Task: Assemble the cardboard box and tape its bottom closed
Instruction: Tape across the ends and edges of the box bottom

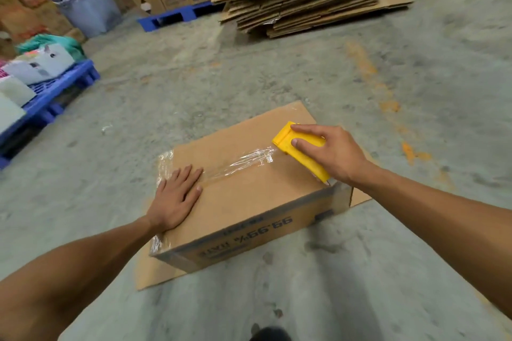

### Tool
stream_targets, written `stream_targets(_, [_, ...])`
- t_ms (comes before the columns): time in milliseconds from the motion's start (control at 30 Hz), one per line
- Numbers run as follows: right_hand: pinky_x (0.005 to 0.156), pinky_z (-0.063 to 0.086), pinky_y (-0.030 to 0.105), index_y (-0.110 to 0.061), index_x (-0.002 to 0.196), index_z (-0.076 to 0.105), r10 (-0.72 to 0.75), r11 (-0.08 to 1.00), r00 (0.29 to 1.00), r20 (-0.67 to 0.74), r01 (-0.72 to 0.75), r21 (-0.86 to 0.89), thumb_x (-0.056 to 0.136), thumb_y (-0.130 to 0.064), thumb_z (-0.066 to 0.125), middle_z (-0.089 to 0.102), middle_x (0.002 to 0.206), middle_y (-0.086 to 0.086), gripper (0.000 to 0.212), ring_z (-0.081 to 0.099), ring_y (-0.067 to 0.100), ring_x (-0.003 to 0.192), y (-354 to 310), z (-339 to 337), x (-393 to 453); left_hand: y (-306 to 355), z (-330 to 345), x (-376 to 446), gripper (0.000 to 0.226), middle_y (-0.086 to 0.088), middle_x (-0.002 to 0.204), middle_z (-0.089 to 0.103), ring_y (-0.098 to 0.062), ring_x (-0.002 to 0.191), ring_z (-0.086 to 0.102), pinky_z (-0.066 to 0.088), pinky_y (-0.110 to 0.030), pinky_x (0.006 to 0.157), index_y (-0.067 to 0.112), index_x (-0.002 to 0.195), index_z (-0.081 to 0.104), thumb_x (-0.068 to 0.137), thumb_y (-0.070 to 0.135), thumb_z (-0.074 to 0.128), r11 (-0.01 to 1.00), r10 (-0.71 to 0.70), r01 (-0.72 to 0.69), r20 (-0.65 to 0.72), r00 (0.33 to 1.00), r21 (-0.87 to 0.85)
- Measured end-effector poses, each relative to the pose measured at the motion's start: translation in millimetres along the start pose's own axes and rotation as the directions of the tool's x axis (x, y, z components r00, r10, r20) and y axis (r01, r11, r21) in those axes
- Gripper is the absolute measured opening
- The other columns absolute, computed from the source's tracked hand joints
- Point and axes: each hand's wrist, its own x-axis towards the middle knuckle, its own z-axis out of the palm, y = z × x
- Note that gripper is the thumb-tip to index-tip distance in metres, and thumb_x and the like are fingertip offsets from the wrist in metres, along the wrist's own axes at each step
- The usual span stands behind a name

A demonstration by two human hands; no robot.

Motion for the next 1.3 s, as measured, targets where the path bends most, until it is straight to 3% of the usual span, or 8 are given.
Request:
stream_targets(200, [0.086,0.036,0.021,-0.043,0.123,0.065,0.051,0.997,0.999,0.016,-0.050,-0.055,0.086,-0.046,0.066,0.060,0.135,-0.014,0.038,0.053,0.012,0.122,21,-28,-16,15,-1,21,0.063,0.013,0.164,0.007,-0.038,0.149,0.001,0.006,-0.072,0.110,0.055,0.149,0.011,0.089,0.076,0.013,0.950,-0.311,0.311,-0.015,0.950,-0.018])
stream_targets(367, [0.088,0.039,0.022,-0.043,0.123,0.065,0.079,0.993,0.996,-0.029,-0.082,-0.084,0.085,-0.046,0.067,0.060,0.135,-0.014,0.038,0.054,0.012,0.122,34,-45,-18,51,-2,26,0.067,0.015,0.163,0.010,-0.041,0.147,0.005,0.014,-0.074,0.107,0.052,0.149,0.012,0.087,0.076,0.015,0.946,-0.317,0.314,-0.033,0.948,-0.078])
stream_targets(633, [0.082,0.050,0.035,-0.048,0.119,0.065,0.052,0.989,0.999,-0.007,-0.051,0.137,0.072,-0.060,0.065,0.066,0.089,-0.017,0.048,0.057,0.000,0.076,32,-41,-13,192,20,20,0.060,0.015,0.164,-0.001,-0.044,0.147,-0.007,0.010,-0.074,0.103,0.047,0.151,0.006,0.094,0.062,0.019,0.980,-0.149,0.151,0.020,0.989,-0.127])
stream_targets(900, [0.086,0.055,0.036,-0.050,0.112,0.068,0.079,0.991,0.991,-0.111,-0.066,0.116,0.072,-0.058,0.066,0.073,0.109,-0.012,0.041,0.067,0.009,0.092,23,-73,-19,341,27,2,0.062,0.013,0.159,0.009,-0.045,0.142,-0.028,-0.003,-0.078,0.101,0.044,0.139,0.035,0.079,0.035,0.049,0.910,0.154,-0.051,0.221,0.963,-0.410])
stream_targets(1033, [0.052,0.053,0.022,-0.022,0.121,0.070,0.189,0.920,0.975,-0.115,-0.135,0.369,0.088,-0.026,0.069,0.070,0.088,0.005,0.033,0.060,0.007,0.059,20,-118,-27,382,14,-11,0.065,0.012,0.157,0.023,-0.037,0.145,-0.027,-0.004,-0.071,0.110,0.042,0.137,0.042,0.072,0.036,0.047,0.765,0.260,-0.040,0.252,0.932,-0.643])
stream_targets(1100, [0.038,0.046,0.023,-0.021,0.124,0.067,0.285,0.839,0.958,-0.028,-0.235,0.491,0.092,-0.024,0.064,0.066,0.074,0.005,0.032,0.053,0.010,0.044,22,-146,-35,388,11,-14,0.061,0.002,0.158,0.028,-0.034,0.149,-0.015,0.007,-0.062,0.117,0.044,0.133,0.046,0.072,0.038,0.048,0.681,0.296,0.025,0.306,0.905,-0.732])
stream_targets(1200, [0.038,0.038,0.023,-0.030,0.126,0.063,0.390,0.729,0.911,0.132,-0.394,0.560,0.094,-0.034,0.055,0.045,0.047,0.002,0.033,0.038,0.011,0.032,33,-182,-52,385,2,-12,0.039,-0.009,0.136,0.053,-0.024,0.118,0.055,0.047,-0.035,0.099,0.035,0.121,0.059,0.083,0.029,0.054,0.534,0.265,0.130,0.312,0.912,-0.836])
stream_targets(1300, [0.037,0.037,0.021,-0.035,0.120,0.068,0.410,0.592,0.862,0.299,-0.500,0.632,0.085,-0.043,0.061,0.033,0.042,0.001,0.037,0.031,0.008,0.027,45,-203,-72,380,-22,-5,0.026,-0.002,0.110,0.064,-0.014,0.087,0.057,0.042,-0.027,0.071,0.020,0.111,0.062,0.099,0.035,0.044,0.418,0.184,0.224,0.323,0.928,-0.881])
